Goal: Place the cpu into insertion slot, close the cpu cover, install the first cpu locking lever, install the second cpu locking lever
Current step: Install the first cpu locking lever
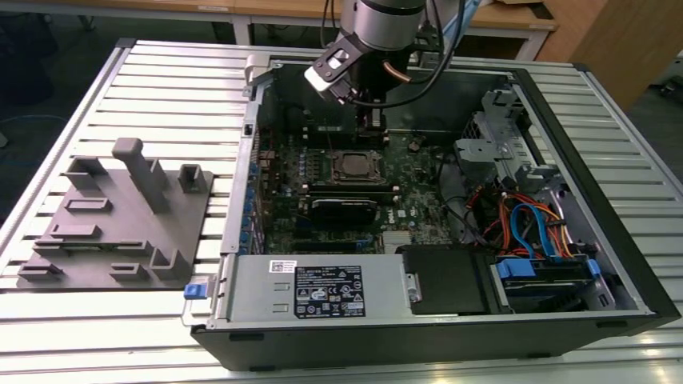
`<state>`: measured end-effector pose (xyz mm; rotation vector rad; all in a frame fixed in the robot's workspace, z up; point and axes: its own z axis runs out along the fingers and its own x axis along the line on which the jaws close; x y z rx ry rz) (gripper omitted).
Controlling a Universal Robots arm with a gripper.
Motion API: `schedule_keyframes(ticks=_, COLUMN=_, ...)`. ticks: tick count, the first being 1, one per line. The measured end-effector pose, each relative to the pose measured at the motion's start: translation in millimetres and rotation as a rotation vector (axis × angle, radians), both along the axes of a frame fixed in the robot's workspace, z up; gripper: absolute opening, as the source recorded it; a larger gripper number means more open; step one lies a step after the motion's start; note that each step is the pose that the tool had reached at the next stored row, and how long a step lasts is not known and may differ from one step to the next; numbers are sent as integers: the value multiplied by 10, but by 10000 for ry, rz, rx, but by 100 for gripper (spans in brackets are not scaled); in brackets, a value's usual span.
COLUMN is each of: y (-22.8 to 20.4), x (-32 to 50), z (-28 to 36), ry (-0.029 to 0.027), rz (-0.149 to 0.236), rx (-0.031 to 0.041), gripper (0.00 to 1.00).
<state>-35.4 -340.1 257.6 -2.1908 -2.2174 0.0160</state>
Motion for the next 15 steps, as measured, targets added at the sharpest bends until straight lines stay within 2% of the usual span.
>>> schedule_keyframes(ticks=15, y=0, x=0, z=0, ry=0, rz=122, rx=0, gripper=11)
